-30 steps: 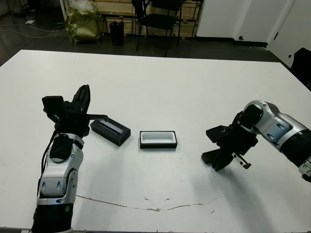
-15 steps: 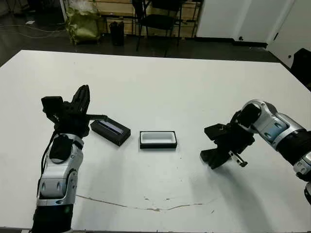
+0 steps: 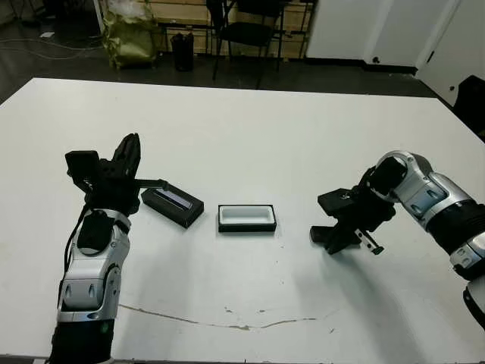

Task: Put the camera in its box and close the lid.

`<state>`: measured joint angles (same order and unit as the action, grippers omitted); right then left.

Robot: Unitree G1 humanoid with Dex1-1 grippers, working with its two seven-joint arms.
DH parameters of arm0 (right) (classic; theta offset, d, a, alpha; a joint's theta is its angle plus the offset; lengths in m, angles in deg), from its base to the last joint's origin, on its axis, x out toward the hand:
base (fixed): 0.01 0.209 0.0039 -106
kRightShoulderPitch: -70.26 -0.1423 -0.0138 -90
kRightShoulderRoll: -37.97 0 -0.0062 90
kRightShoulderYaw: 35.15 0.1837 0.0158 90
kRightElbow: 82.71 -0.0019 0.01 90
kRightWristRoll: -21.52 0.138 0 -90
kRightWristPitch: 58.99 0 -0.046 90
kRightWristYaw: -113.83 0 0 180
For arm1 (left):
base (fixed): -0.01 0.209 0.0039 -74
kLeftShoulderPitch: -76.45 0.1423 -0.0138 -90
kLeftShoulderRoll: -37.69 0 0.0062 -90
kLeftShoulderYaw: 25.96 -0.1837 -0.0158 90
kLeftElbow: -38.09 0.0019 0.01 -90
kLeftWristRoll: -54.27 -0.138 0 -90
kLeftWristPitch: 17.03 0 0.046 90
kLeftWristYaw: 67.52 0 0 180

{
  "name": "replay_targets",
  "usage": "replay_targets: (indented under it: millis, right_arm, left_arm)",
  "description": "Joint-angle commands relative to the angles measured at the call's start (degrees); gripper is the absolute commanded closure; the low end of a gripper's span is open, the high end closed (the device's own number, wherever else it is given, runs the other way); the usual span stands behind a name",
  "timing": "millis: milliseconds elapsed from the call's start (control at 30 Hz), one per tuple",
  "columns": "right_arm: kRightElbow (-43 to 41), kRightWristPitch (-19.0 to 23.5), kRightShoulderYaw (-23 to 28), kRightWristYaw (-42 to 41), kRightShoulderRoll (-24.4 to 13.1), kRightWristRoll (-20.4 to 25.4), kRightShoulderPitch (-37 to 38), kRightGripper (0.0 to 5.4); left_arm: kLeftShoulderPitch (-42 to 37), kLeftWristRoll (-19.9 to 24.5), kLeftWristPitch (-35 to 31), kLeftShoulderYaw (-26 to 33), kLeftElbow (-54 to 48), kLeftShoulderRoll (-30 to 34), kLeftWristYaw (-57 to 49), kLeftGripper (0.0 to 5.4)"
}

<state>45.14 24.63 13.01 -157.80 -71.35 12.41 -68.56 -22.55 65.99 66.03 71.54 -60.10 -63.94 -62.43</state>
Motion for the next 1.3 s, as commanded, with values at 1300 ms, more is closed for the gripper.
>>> replay_targets:
  millis: [1300]
  right_arm:
    - [-22.10, 22.86, 37.31, 6.29, -9.55, 17.67, 8.38, 5.39]
  left_arm:
    - [0.82, 0.48, 0.82, 0.34, 1.63, 0.04, 0.88, 5.38]
